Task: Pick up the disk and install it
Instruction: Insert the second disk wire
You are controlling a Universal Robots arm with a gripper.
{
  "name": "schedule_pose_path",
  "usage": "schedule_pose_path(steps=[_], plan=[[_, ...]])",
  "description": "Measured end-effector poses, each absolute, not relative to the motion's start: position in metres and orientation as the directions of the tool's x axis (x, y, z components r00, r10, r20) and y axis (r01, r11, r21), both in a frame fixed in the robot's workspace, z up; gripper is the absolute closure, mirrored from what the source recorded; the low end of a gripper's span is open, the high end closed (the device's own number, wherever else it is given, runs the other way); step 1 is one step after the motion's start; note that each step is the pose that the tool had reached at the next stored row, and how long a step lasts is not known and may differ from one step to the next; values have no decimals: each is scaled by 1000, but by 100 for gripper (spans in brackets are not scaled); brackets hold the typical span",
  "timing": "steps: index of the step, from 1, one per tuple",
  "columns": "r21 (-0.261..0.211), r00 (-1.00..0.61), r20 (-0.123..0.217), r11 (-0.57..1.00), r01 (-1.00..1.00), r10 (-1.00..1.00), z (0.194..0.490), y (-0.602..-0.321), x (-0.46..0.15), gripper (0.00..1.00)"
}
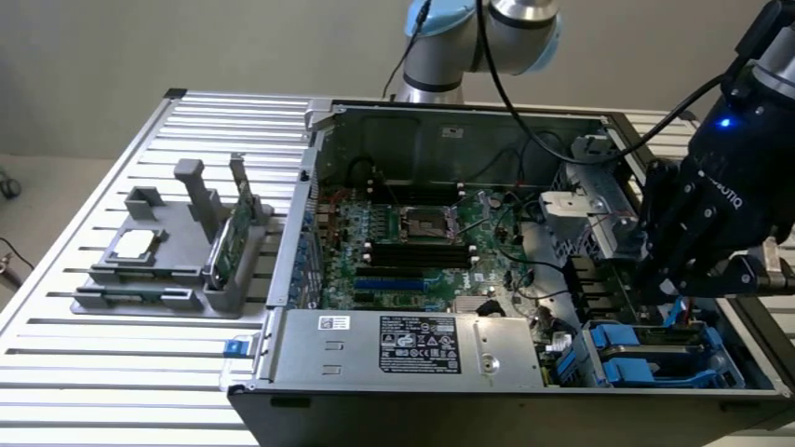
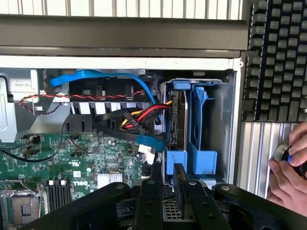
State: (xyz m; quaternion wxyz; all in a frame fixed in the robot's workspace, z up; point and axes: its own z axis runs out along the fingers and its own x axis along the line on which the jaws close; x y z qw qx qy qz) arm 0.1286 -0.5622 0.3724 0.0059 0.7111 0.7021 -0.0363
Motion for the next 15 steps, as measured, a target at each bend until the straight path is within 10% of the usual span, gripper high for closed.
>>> schedule_pose_path(steps=[15], plan=[[-43, 29, -60, -32, 999, 998, 373, -555, 142, 75]])
